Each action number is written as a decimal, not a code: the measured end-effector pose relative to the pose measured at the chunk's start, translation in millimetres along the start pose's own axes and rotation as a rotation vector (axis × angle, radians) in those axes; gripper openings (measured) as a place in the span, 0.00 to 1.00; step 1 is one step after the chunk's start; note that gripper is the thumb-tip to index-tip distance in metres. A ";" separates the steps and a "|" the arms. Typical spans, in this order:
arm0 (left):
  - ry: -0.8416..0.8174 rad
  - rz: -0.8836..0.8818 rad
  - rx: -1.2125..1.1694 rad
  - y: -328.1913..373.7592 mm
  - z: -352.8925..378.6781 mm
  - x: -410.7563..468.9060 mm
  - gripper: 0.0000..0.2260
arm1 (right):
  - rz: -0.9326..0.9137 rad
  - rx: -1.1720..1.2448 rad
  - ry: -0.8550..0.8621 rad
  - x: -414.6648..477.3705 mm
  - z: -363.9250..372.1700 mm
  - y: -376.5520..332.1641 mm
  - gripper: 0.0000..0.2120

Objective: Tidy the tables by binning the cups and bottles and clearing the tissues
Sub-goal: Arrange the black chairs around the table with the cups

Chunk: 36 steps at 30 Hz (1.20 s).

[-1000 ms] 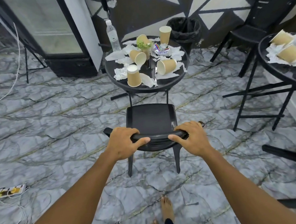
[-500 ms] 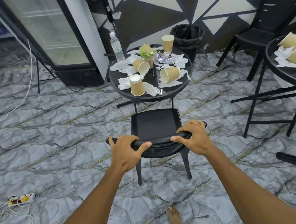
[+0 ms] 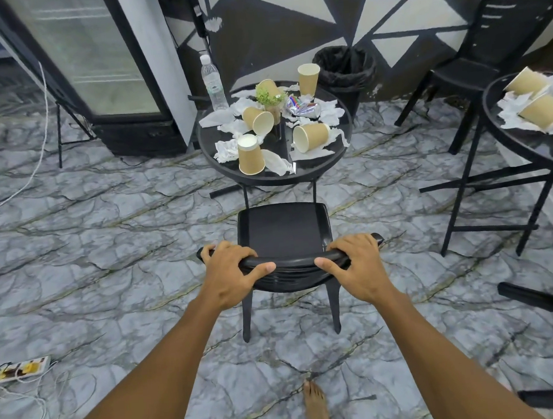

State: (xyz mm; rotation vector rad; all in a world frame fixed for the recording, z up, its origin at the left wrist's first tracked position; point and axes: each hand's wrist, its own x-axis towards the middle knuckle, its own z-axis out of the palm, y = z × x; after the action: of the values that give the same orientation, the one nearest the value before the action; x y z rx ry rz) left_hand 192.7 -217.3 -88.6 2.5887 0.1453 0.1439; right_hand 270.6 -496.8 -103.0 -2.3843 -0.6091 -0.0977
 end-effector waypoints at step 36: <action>-0.757 0.309 0.272 286.5 62.8 36.9 0.14 | 0.627 -0.250 -0.453 -99.6 -208.3 58.0 0.22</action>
State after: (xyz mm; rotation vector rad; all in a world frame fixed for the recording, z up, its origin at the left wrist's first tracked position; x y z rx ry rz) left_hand 258.9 -487.9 10.4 2.7188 -0.5424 -0.7856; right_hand 226.4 -705.8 2.0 -2.7460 -0.0135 0.6871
